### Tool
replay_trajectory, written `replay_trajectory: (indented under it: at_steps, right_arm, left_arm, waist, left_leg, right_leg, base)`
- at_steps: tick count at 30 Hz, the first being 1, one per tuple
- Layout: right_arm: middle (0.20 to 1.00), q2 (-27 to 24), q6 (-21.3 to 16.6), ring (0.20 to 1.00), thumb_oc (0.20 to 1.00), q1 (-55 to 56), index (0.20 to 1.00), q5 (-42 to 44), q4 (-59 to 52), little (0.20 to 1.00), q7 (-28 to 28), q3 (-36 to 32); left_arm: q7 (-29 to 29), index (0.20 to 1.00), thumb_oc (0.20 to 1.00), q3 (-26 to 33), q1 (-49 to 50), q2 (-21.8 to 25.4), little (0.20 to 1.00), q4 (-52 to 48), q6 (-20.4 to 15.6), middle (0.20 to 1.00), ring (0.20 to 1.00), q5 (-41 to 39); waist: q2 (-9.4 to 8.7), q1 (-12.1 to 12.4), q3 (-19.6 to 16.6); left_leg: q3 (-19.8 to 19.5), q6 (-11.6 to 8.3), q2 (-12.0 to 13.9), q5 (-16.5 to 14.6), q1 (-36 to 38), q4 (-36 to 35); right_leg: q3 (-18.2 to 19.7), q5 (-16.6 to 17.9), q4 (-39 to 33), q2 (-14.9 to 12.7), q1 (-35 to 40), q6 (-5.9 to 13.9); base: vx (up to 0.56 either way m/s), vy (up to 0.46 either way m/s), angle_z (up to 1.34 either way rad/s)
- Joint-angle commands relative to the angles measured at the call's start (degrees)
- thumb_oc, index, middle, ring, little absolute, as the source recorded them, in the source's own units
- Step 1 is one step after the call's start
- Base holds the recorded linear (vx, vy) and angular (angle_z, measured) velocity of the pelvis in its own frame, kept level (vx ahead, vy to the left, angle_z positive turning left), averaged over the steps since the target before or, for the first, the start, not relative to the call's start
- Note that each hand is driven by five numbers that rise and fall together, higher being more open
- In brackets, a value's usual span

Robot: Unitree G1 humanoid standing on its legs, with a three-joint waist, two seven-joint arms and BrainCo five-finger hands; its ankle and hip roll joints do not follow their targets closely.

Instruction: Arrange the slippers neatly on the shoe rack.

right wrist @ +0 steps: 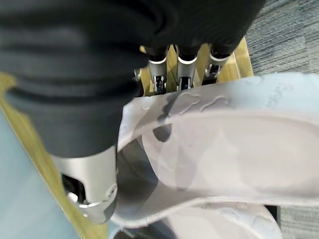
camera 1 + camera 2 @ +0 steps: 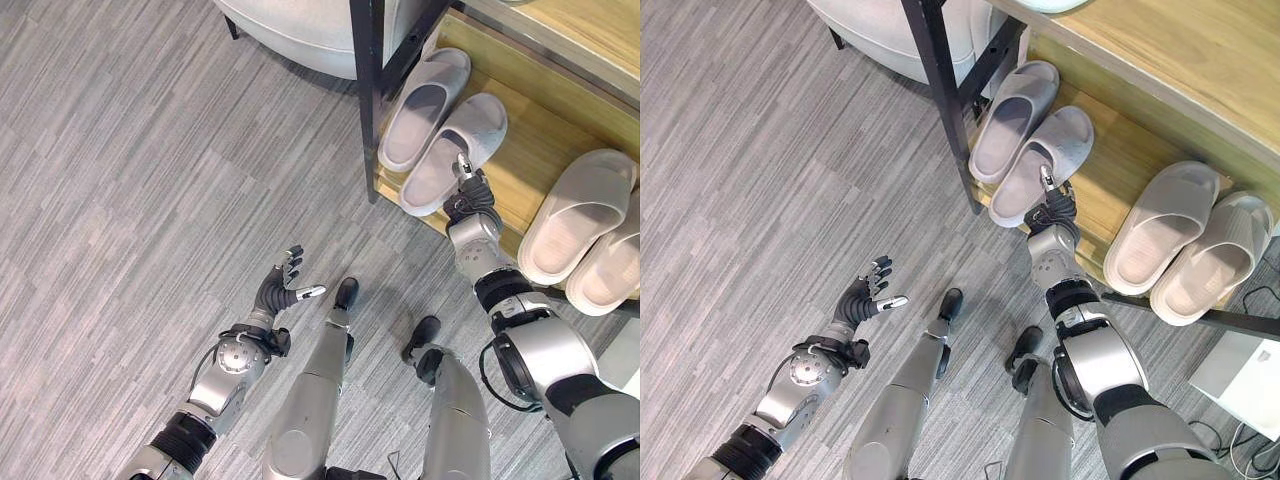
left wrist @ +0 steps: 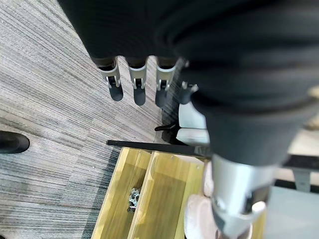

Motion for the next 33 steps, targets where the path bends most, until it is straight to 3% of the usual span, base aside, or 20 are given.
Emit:
replay_trajectory:
  at_steps: [1, 8, 11, 23, 28, 33]
  right_arm:
    - [1.0, -6.2, -2.8, 1.0, 1.0, -6.8, 1.0, 0.0, 1.5, 1.0, 0.6, -1.3]
    - [1.0, -10.0, -2.5, 1.0, 1.0, -9.3, 1.0, -0.9, 4.1, 1.0, 0.3, -1.3]
    - [1.0, -14.1, -2.9, 1.0, 1.0, -11.0, 1.0, -1.1, 5.4, 1.0, 0.2, -0.9]
    - [1.0, -18.5, -4.5, 1.0, 1.0, -12.3, 1.0, -2.2, 8.6, 1.0, -0.7, -2.6]
    - [1.0, -19.7, -6.2, 1.0, 1.0, -11.7, 1.0, -5.8, 4.8, 1.0, -2.6, -2.3]
    - [1.0, -22.9, -7.0, 1.0, 1.0, -12.2, 1.0, -16.0, -0.2, 1.0, -7.0, -0.5]
  left_arm:
    - [-0.5, 1.0, 1.0, -1.7, 0.2, 1.7, 1.0, -2.8, -2.4, 1.0, 1.0, -1.9]
    - [-0.6, 1.0, 1.0, -2.2, 0.5, 1.9, 1.0, -2.5, -2.8, 1.0, 1.0, -2.0]
    - [-0.9, 1.0, 1.0, -3.1, 0.9, 2.2, 1.0, -2.5, -3.0, 1.0, 1.0, -2.2]
    - [-1.1, 1.0, 1.0, -4.0, 0.4, 2.1, 1.0, -1.9, -3.5, 1.0, 1.0, -2.4]
    - [-0.7, 1.0, 1.0, -3.5, 0.2, 1.8, 1.0, -2.4, -3.9, 1.0, 1.0, -2.2]
    - [-0.2, 1.0, 1.0, -2.9, -0.3, 1.5, 1.0, -3.1, -5.0, 1.0, 1.0, -1.8]
  waist:
    - [-0.99, 2.0, 0.1]
    - [-0.89, 2.2, 0.2]
    - [-0.63, 2.4, 0.1]
    - [0.14, 2.8, 0.2]
    - [0.35, 2.6, 0.1]
    - [0.24, 2.5, -0.2]
  left_leg:
    - [2.2, 0.49, 0.6, -9.4, 2.7, 0.1]
    - [2.0, 0.45, 0.4, -9.2, 2.6, -0.5]
    - [1.9, 0.37, 0.3, -8.9, 2.6, -1.0]
    - [1.7, 0.21, 0.2, -8.6, 2.2, -1.1]
    - [1.6, 0.19, 0.2, -8.5, 2.3, -1.4]
    - [1.4, 0.15, 0.3, -8.2, 2.7, -2.0]
  right_leg:
    - [2.7, -5.3, -3.5, 0.5, 7.7, 4.45]
    - [2.5, -5.0, -4.1, 0.5, 7.7, 4.56]
    - [2.4, -5.0, -4.2, 0.5, 7.8, 4.66]
    - [2.4, -5.3, -4.0, 0.5, 7.2, 4.72]
    - [2.4, -5.1, -4.2, 0.5, 7.2, 4.81]
    - [2.1, -4.8, -4.9, 0.5, 7.7, 4.99]
  base:
    - [0.0, 0.0, 0.0]
    - [0.0, -0.001, 0.02]
    - [0.0, 0.0, 0.0]
    - [0.0, 0.0, 0.0]
    - [0.0, 0.0, 0.0]
    - [0.0, 0.0, 0.02]
